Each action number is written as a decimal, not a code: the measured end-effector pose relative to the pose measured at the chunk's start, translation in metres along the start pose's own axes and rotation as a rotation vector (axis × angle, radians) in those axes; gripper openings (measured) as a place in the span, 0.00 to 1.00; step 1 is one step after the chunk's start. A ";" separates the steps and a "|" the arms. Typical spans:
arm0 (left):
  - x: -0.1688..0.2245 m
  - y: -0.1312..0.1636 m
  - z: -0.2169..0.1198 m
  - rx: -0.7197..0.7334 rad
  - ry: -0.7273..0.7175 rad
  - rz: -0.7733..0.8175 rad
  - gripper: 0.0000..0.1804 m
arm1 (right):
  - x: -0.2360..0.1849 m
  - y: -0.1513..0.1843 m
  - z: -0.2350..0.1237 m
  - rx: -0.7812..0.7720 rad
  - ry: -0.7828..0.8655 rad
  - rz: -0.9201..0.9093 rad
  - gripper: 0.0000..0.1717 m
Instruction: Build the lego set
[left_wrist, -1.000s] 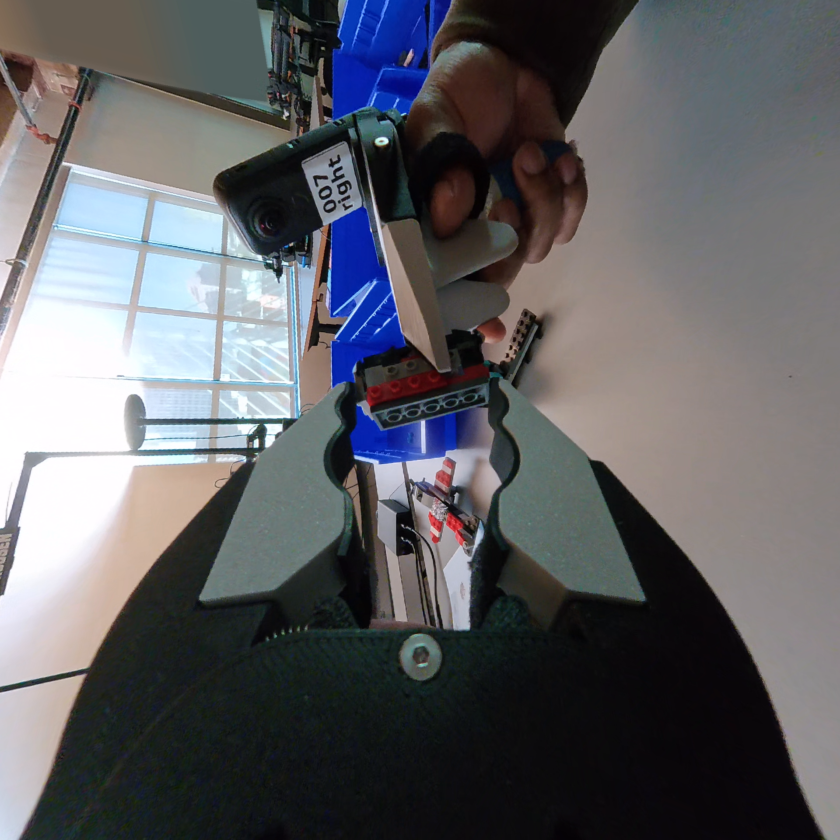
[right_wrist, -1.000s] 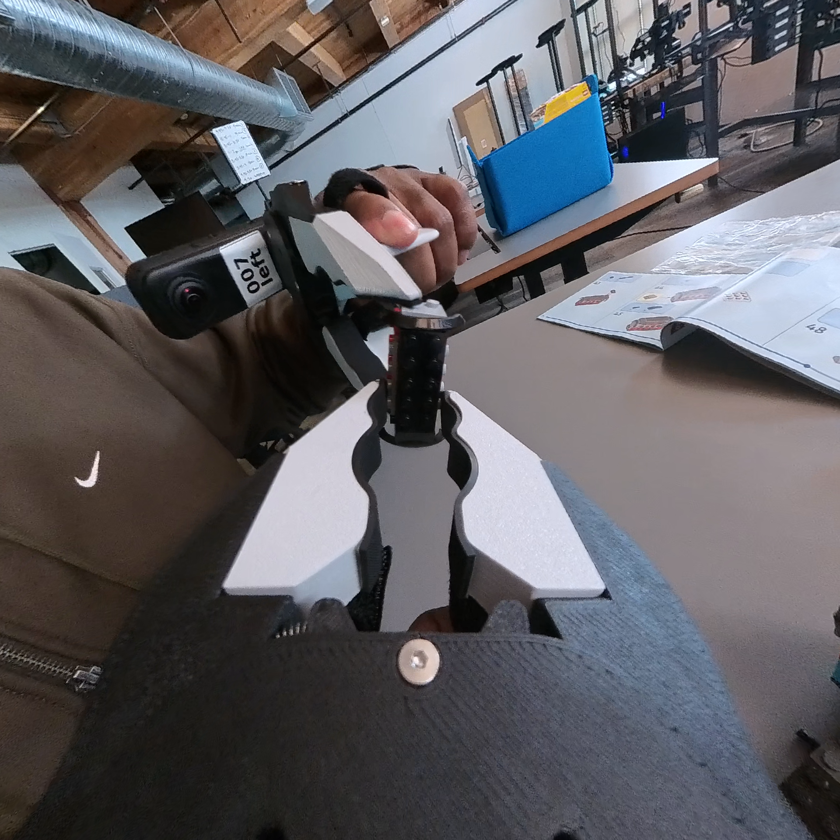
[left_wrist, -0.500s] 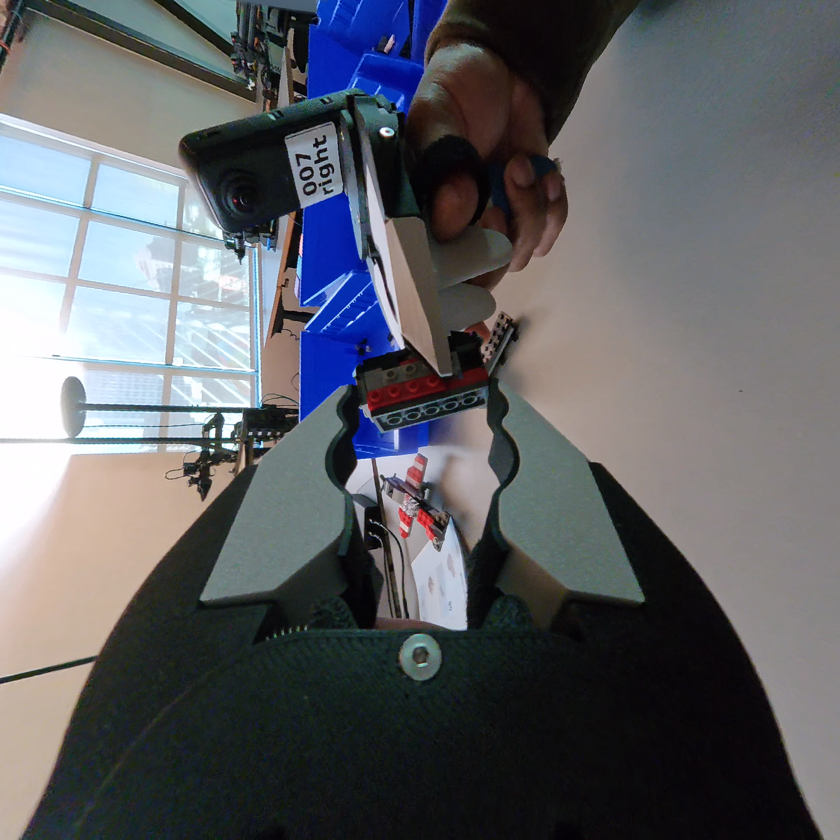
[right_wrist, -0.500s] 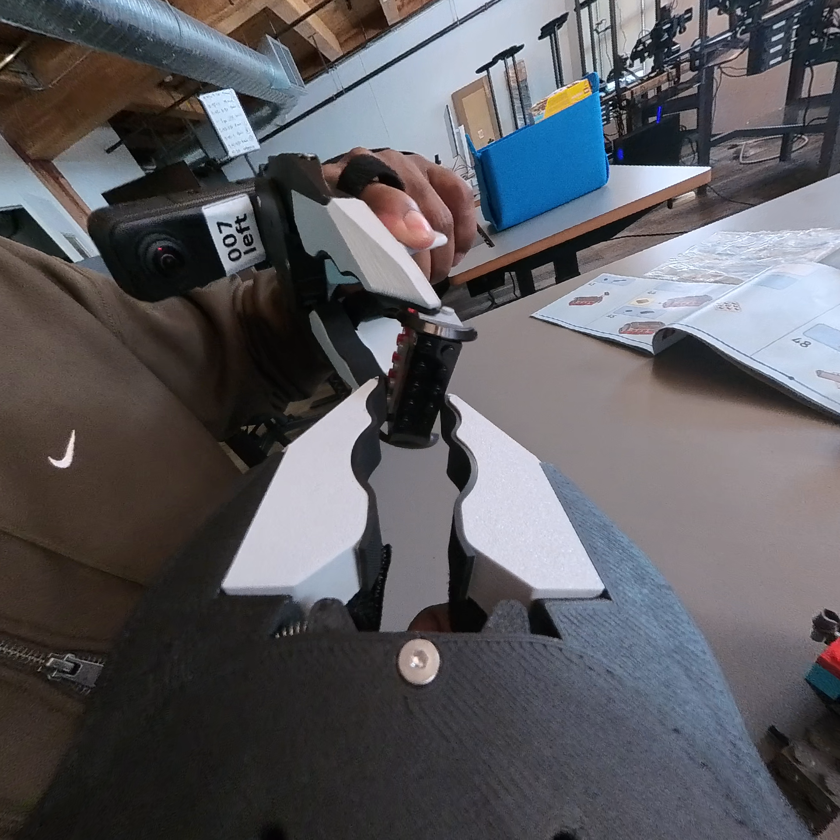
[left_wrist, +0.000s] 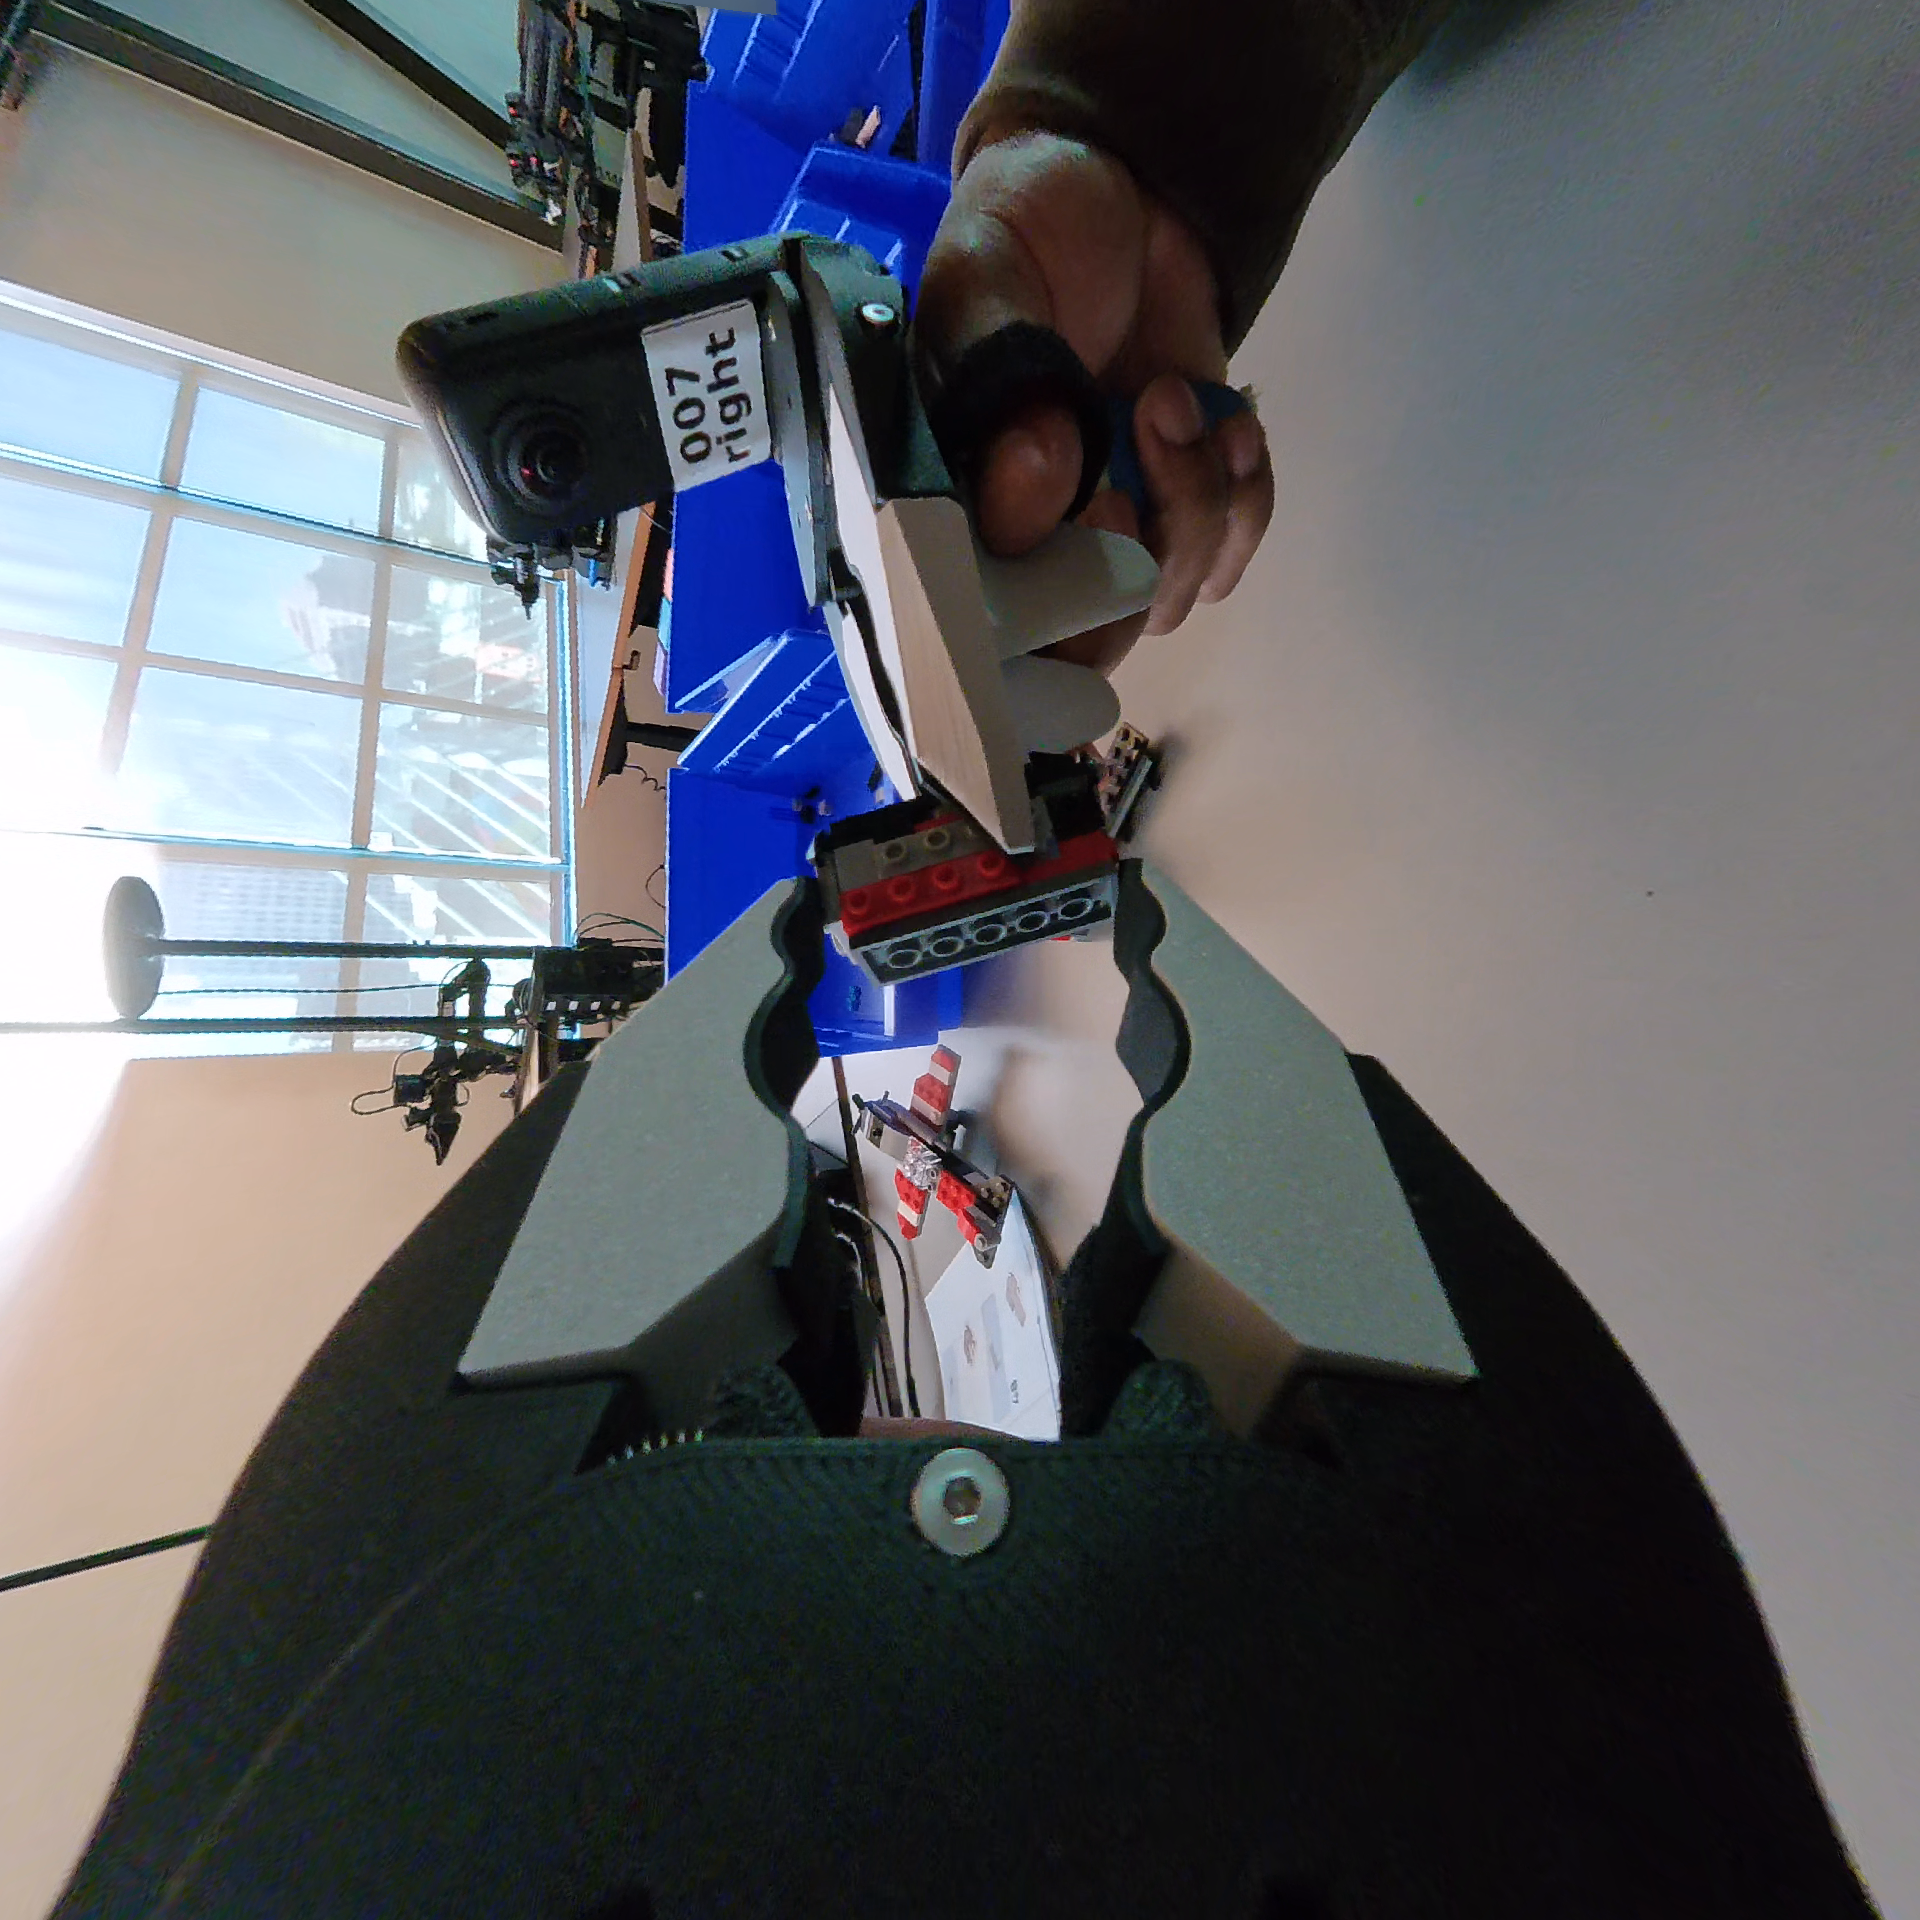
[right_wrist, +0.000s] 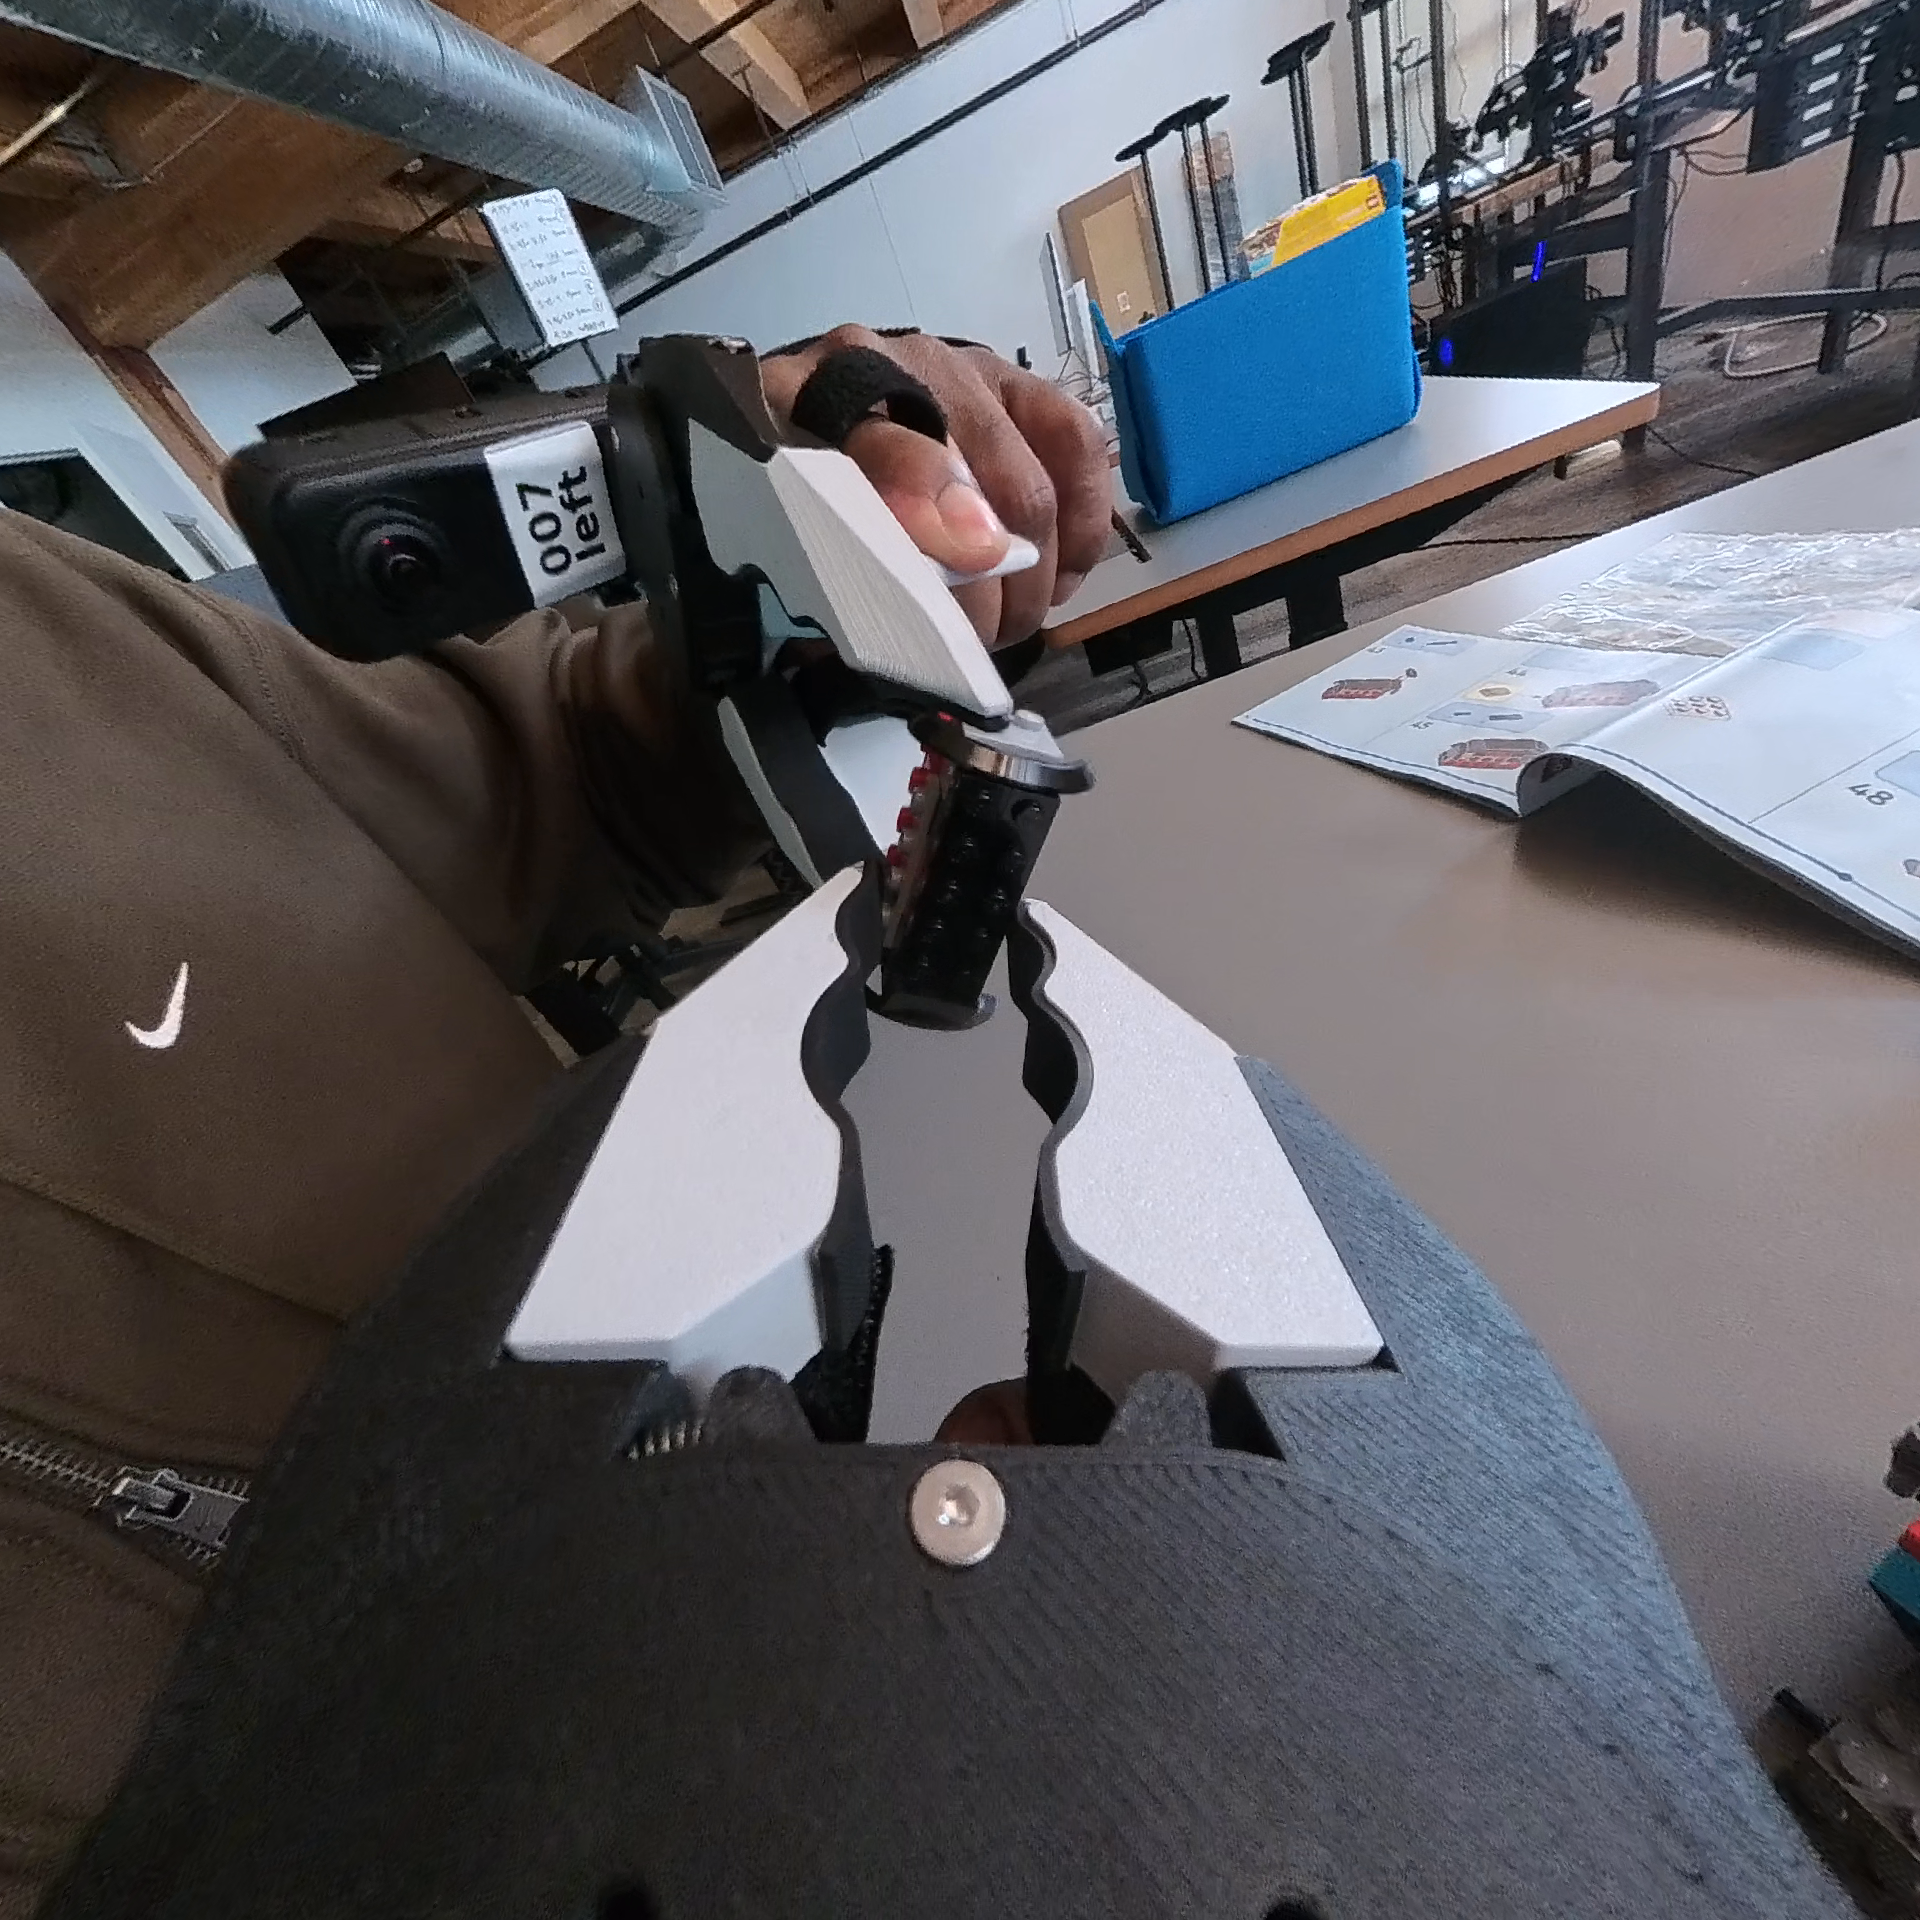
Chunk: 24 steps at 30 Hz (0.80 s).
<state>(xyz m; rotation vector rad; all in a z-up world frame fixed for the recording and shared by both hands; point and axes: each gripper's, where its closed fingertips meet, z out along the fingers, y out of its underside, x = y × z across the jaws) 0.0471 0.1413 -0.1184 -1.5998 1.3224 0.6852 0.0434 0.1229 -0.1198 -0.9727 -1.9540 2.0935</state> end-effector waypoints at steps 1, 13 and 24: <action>0.000 0.000 0.000 0.001 0.000 0.003 0.32 | 0.000 0.000 0.000 0.001 -0.002 0.000 0.14; 0.001 0.000 0.000 0.006 -0.001 0.000 0.32 | -0.001 0.000 0.000 0.010 -0.015 -0.001 0.14; -0.012 -0.007 -0.008 0.134 -0.070 -0.181 0.45 | -0.009 -0.008 -0.004 0.082 -0.095 0.021 0.14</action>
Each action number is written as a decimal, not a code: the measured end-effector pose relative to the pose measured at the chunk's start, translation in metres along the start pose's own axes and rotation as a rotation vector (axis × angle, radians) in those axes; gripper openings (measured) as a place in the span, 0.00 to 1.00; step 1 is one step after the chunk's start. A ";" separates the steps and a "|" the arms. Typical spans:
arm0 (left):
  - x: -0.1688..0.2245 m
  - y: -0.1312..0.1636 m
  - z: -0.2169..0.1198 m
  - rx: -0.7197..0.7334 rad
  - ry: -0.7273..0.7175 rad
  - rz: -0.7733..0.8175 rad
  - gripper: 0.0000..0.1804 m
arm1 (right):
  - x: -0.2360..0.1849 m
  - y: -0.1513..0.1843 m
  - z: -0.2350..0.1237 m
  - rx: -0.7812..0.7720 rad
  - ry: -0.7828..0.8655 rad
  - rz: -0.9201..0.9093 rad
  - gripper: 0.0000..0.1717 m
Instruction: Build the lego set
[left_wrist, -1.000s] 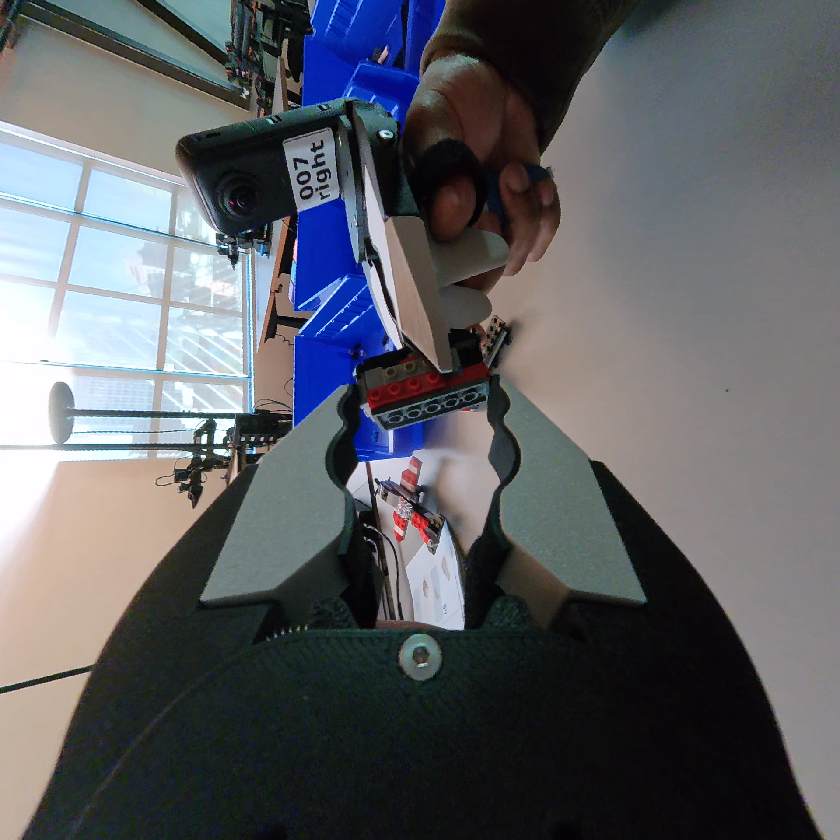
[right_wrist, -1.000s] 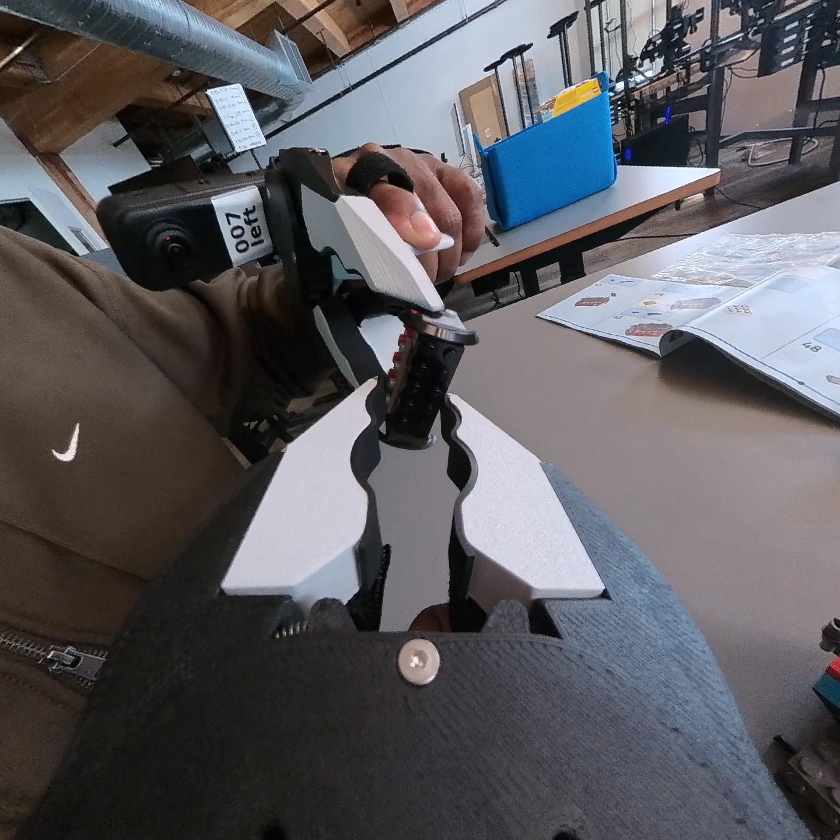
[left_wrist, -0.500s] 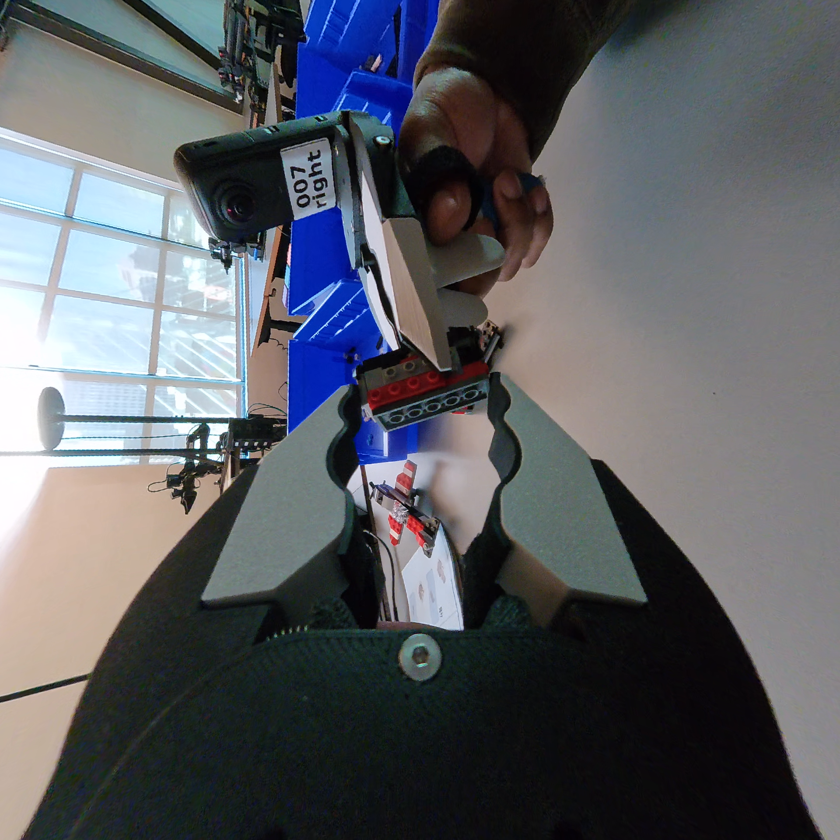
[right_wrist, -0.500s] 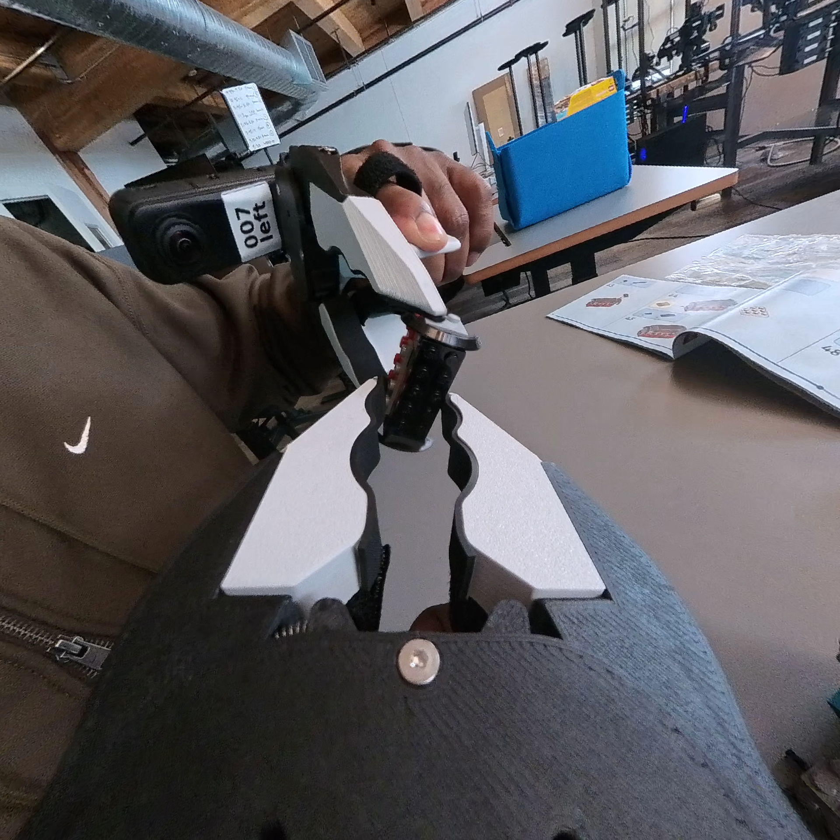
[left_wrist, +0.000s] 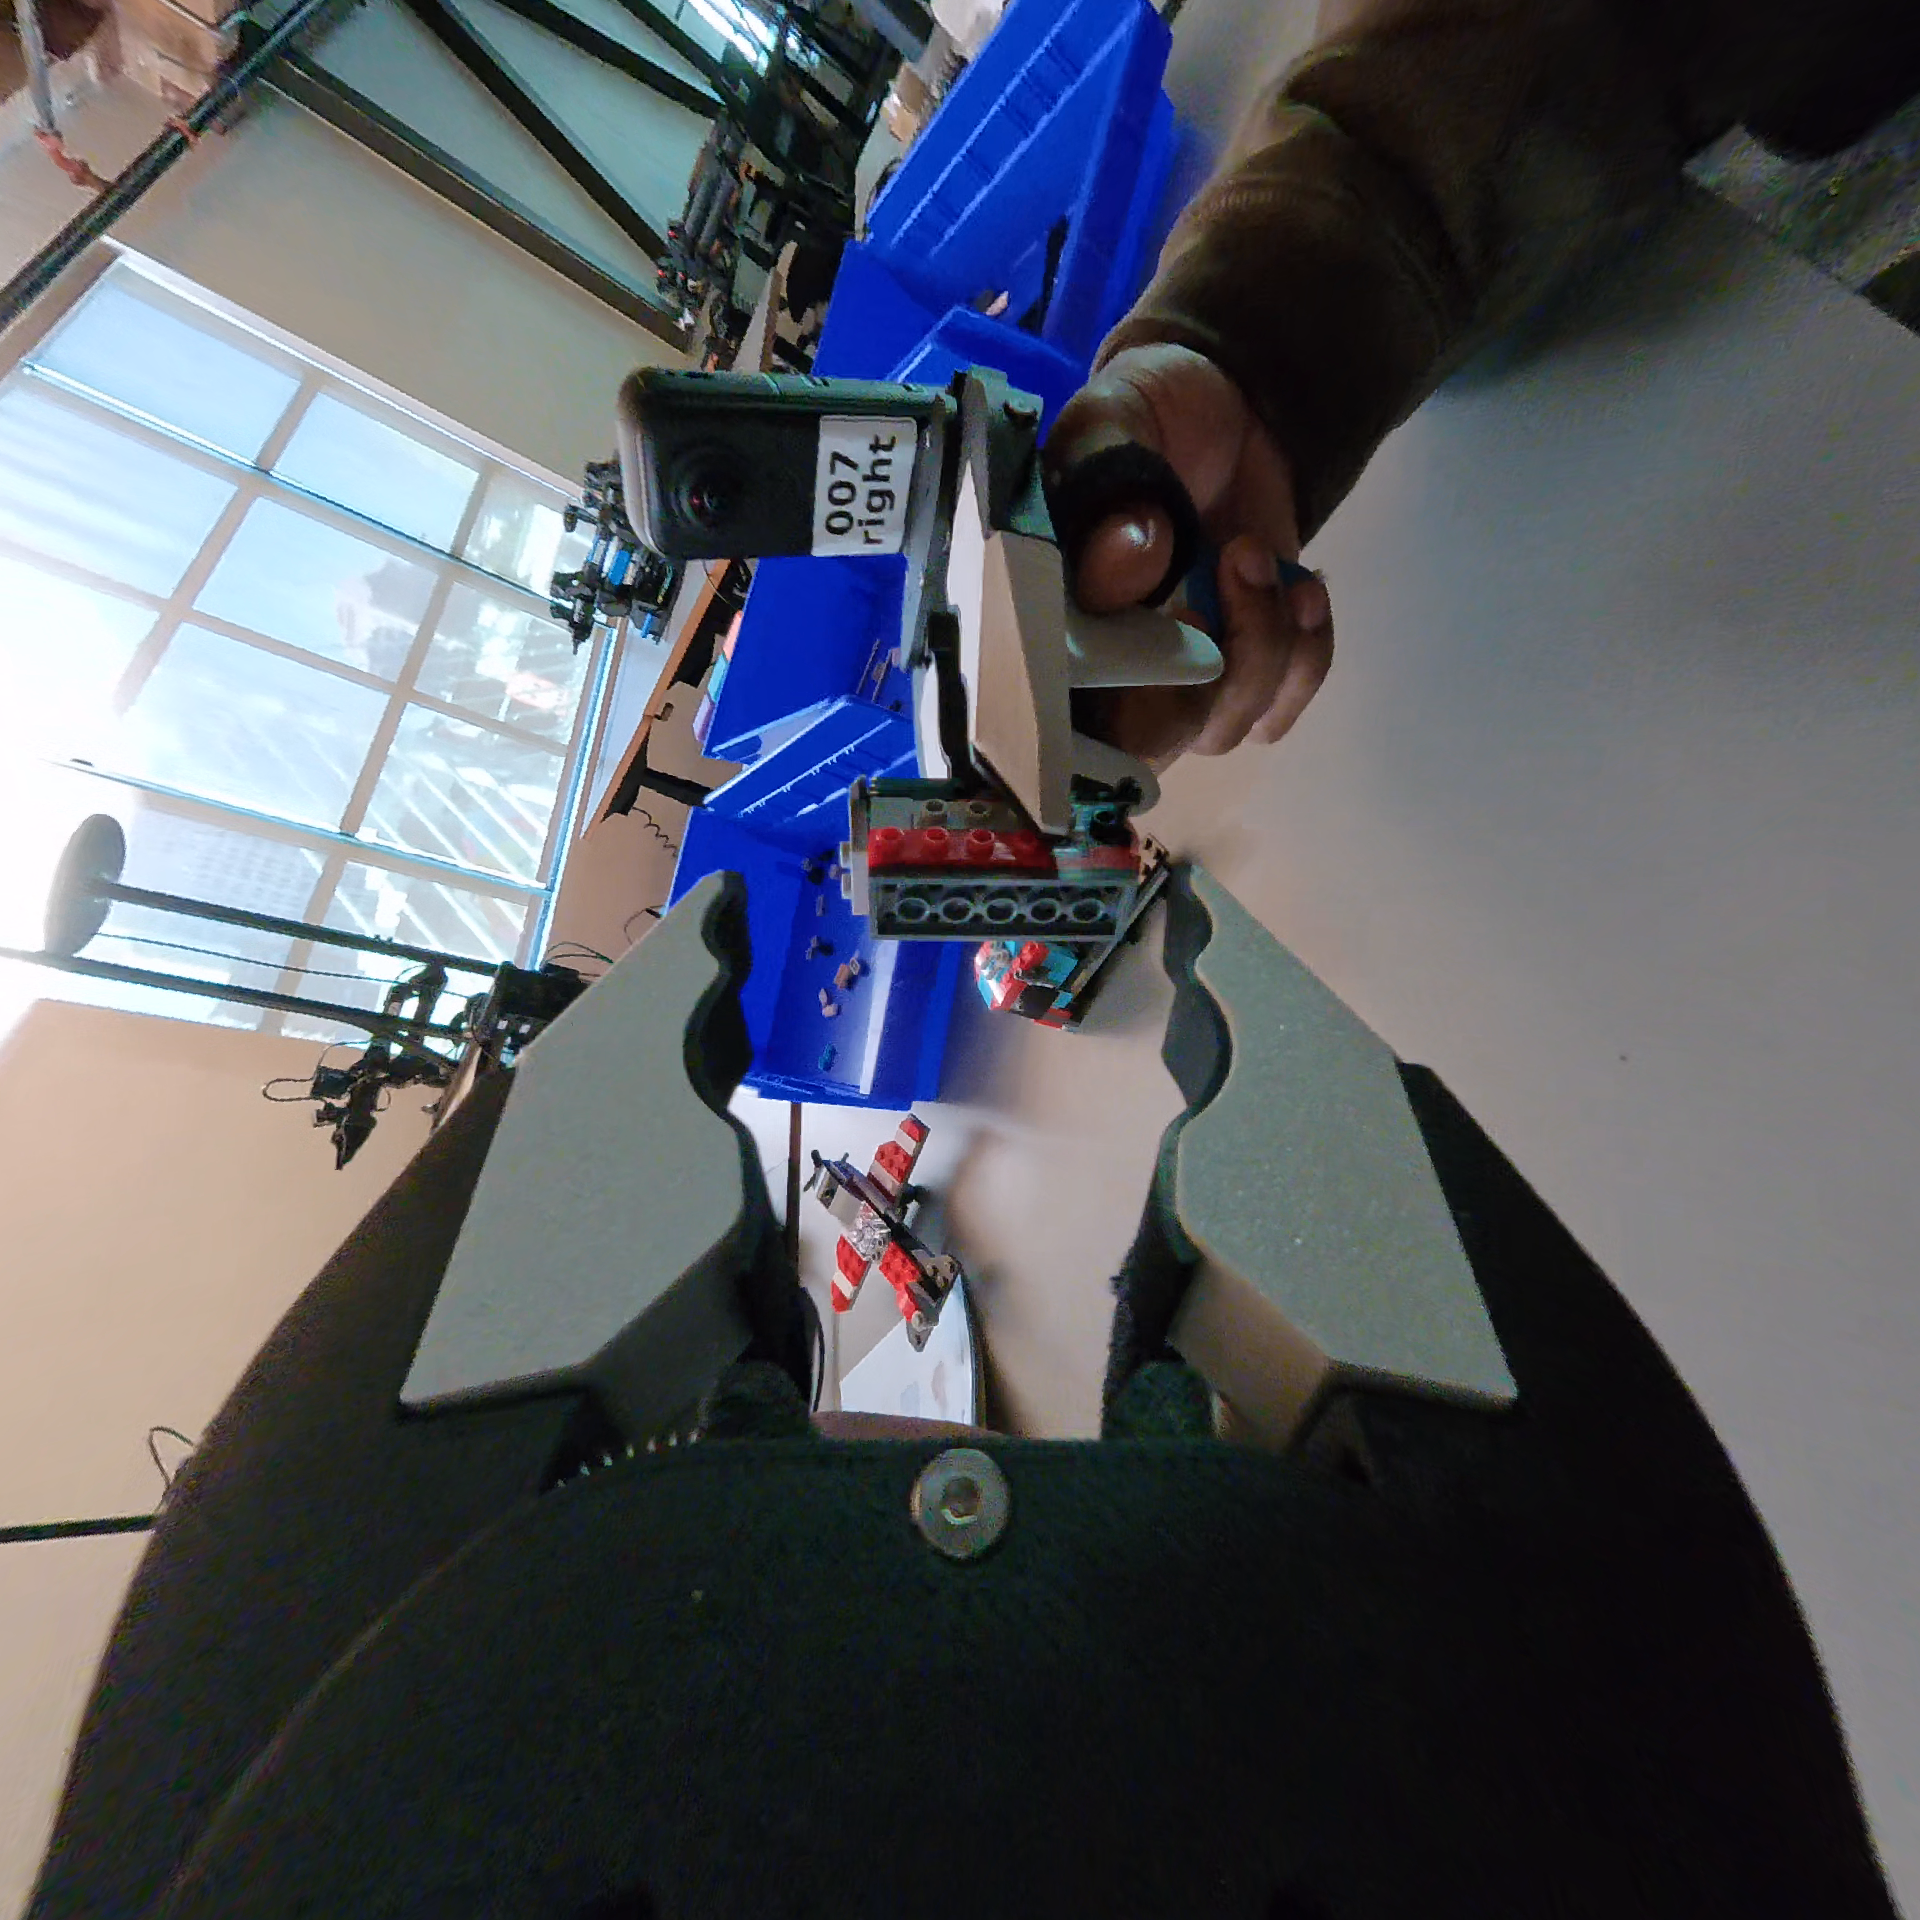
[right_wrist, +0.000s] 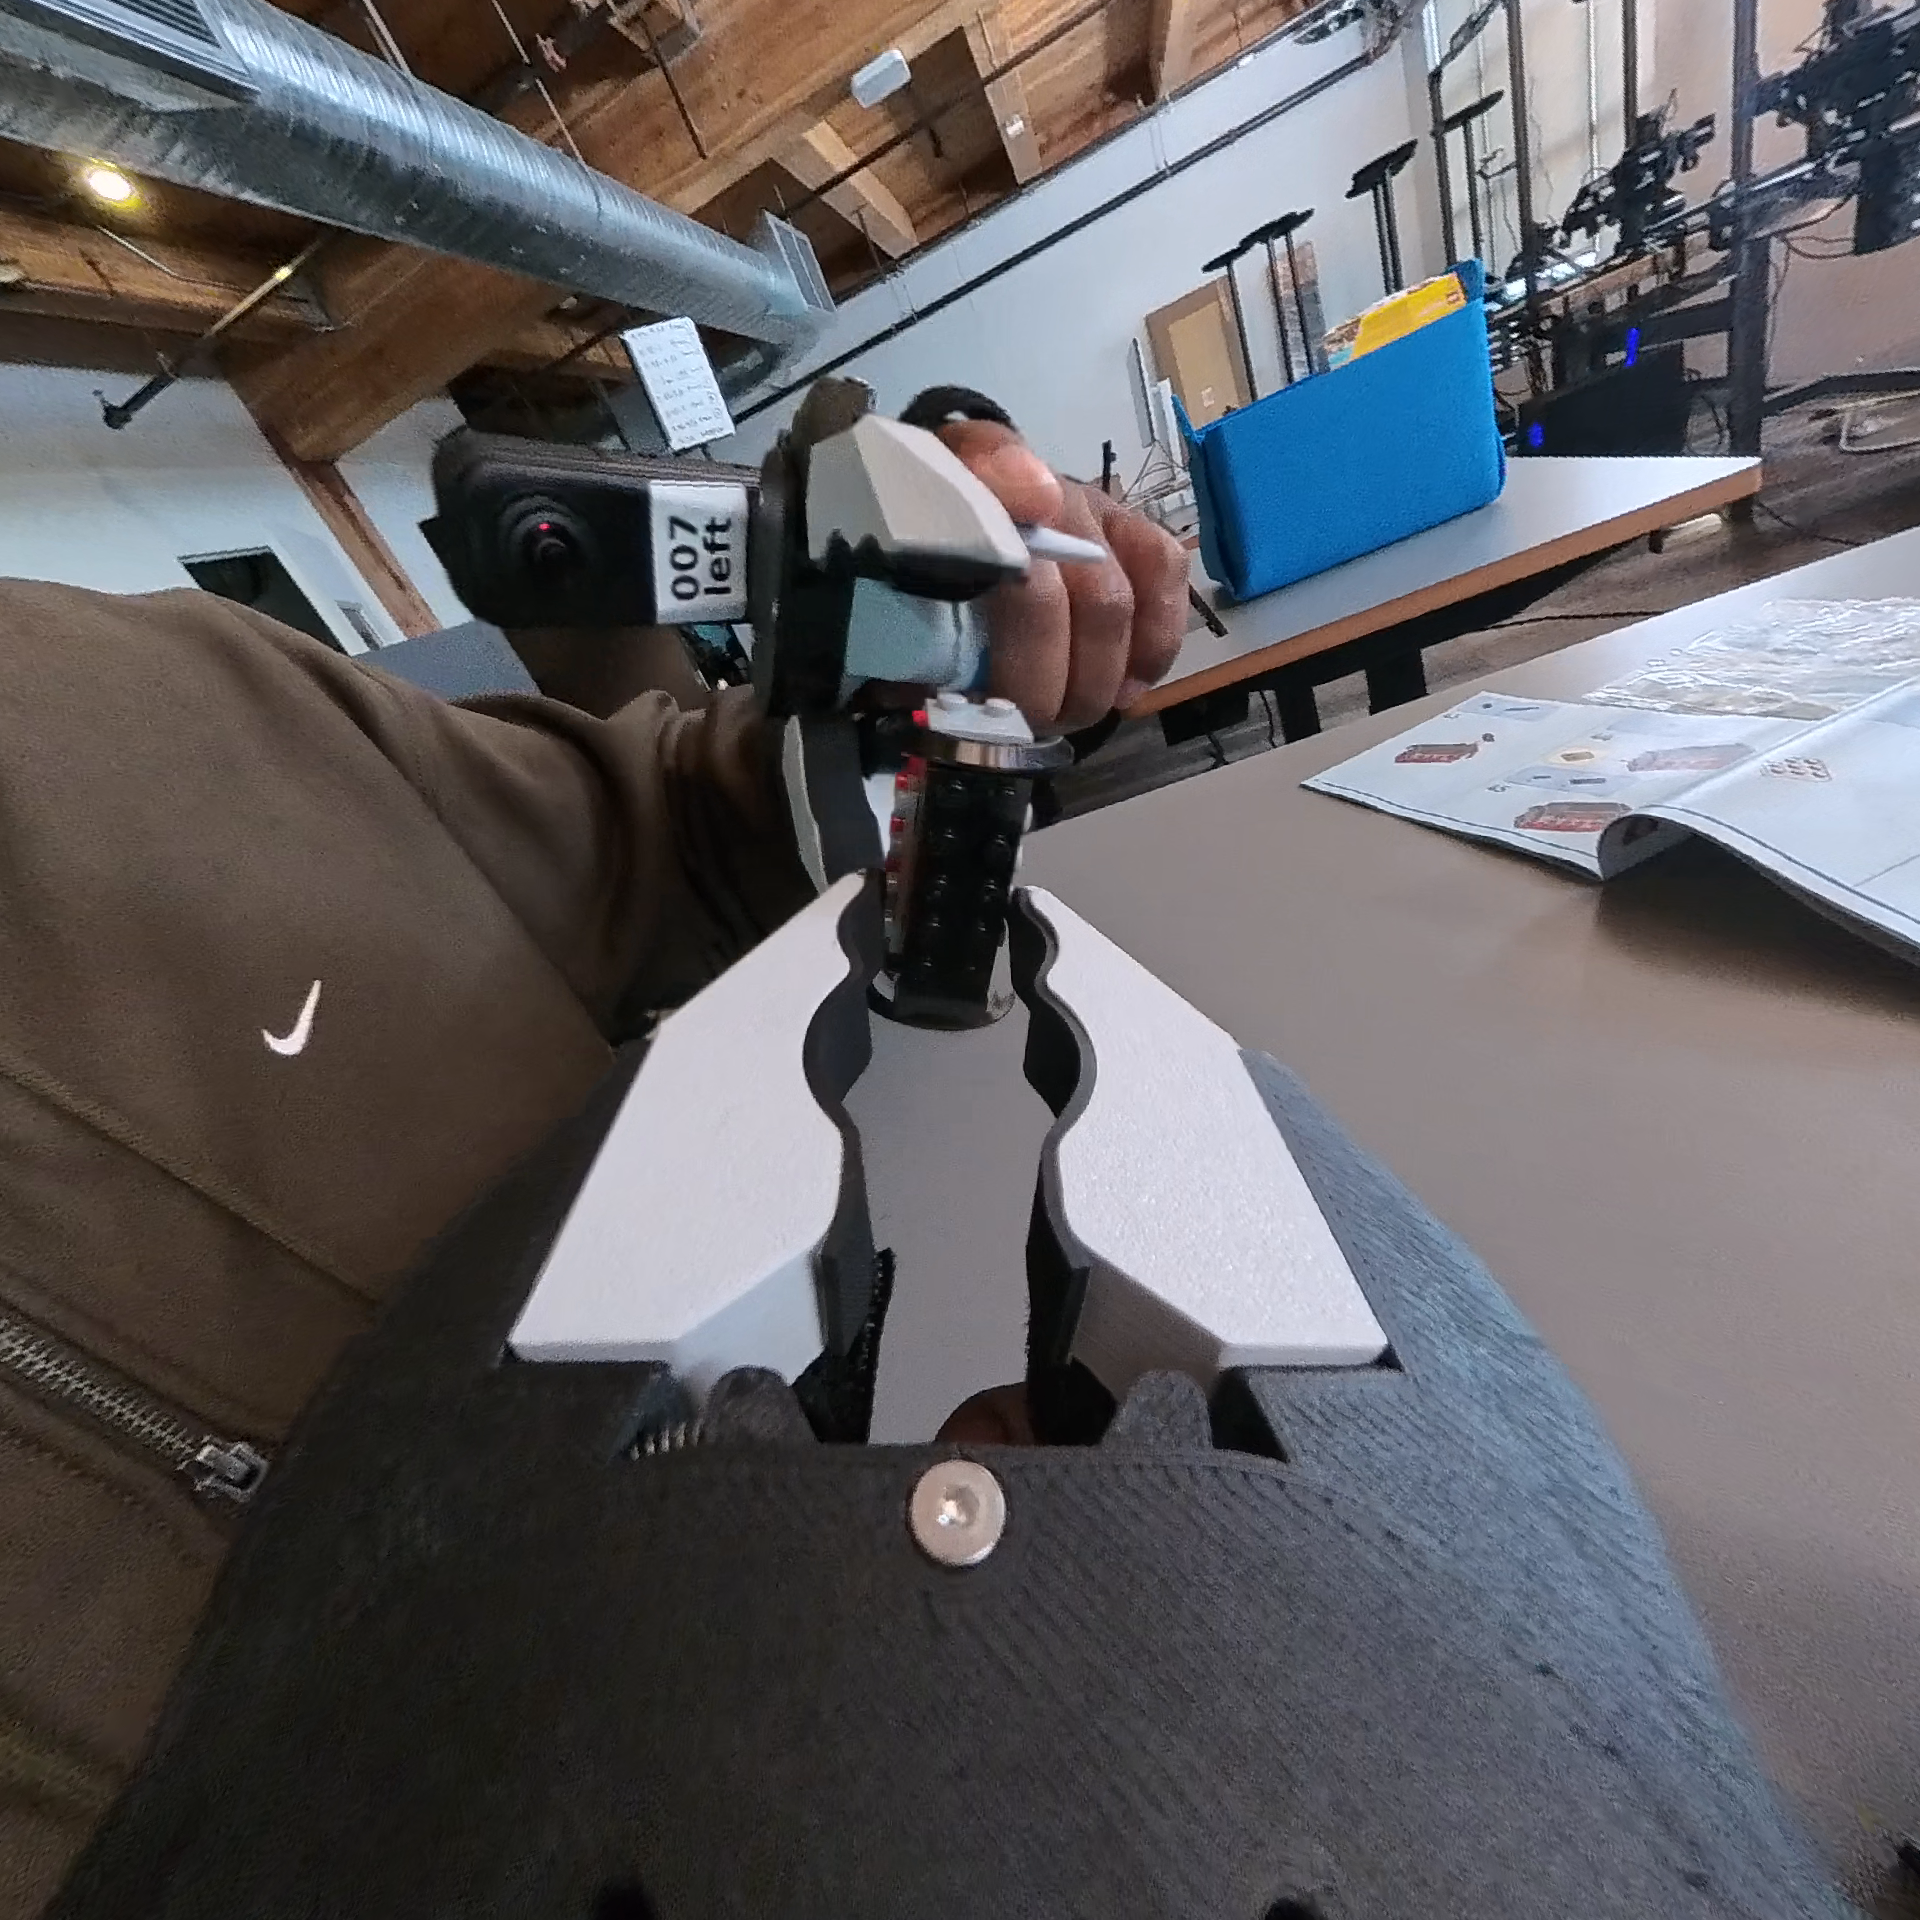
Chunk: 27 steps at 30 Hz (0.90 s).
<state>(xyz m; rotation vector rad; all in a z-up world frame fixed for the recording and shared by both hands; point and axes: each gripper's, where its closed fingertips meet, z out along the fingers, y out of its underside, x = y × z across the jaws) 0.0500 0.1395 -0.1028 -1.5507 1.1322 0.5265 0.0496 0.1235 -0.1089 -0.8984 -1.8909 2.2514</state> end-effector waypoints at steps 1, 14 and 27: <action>0.000 -0.001 -0.001 0.007 -0.005 0.005 0.45 | -0.001 0.000 0.000 -0.001 -0.008 0.006 0.14; 0.016 -0.013 0.000 0.070 0.082 0.047 0.36 | -0.023 0.004 0.004 -0.029 -0.124 -0.006 0.14; 0.015 -0.019 -0.002 0.066 0.074 0.090 0.32 | -0.025 0.004 0.004 -0.043 -0.122 -0.038 0.14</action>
